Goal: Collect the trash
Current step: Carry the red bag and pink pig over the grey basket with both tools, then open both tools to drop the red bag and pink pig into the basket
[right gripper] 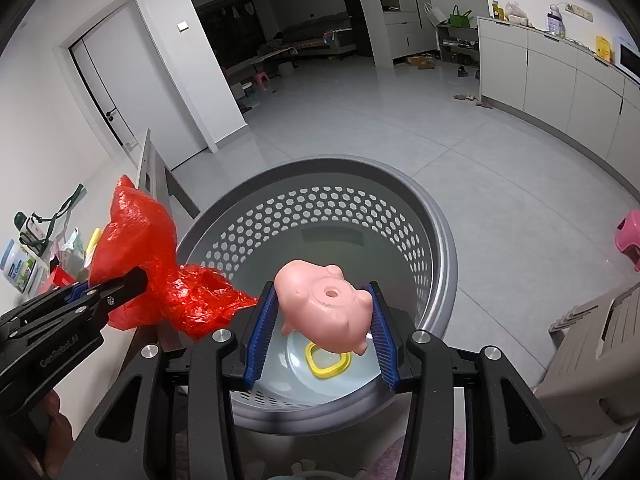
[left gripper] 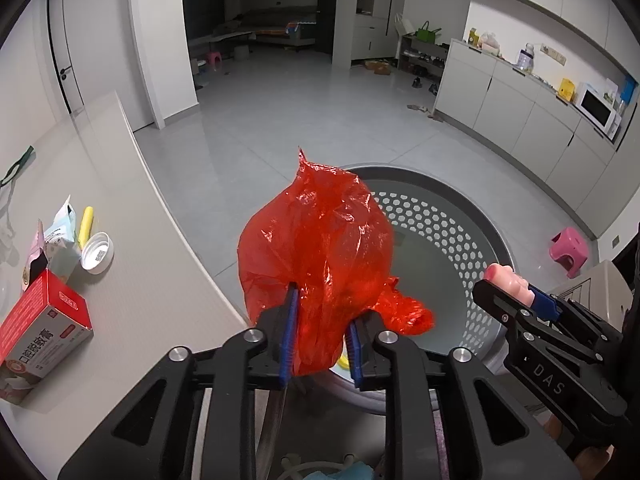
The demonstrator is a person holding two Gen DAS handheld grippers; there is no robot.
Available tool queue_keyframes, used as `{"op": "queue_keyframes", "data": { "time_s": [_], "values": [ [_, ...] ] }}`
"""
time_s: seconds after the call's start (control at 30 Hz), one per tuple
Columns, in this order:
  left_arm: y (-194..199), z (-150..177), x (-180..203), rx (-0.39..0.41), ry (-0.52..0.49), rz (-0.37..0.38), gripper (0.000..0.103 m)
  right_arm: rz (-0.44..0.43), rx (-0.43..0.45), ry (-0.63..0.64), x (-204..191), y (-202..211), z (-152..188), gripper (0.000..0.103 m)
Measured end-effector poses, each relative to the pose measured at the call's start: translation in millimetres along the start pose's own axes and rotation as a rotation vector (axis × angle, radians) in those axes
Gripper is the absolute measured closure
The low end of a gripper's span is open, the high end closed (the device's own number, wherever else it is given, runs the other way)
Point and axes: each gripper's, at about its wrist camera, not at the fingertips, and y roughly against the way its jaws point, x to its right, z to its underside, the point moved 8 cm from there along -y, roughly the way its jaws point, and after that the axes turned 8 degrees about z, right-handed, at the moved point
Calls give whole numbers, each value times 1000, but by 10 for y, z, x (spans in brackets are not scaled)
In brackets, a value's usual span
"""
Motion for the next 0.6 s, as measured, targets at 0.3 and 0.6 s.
{"op": "queue_keyframes", "data": {
  "time_s": [0.3, 0.6],
  "values": [
    [8, 10, -2, 11, 10, -15, 47, 5, 21, -12, 46, 37, -28, 45],
    [31, 0, -22, 23, 23, -24, 40, 8, 23, -13, 42, 28, 2, 44]
  ]
}}
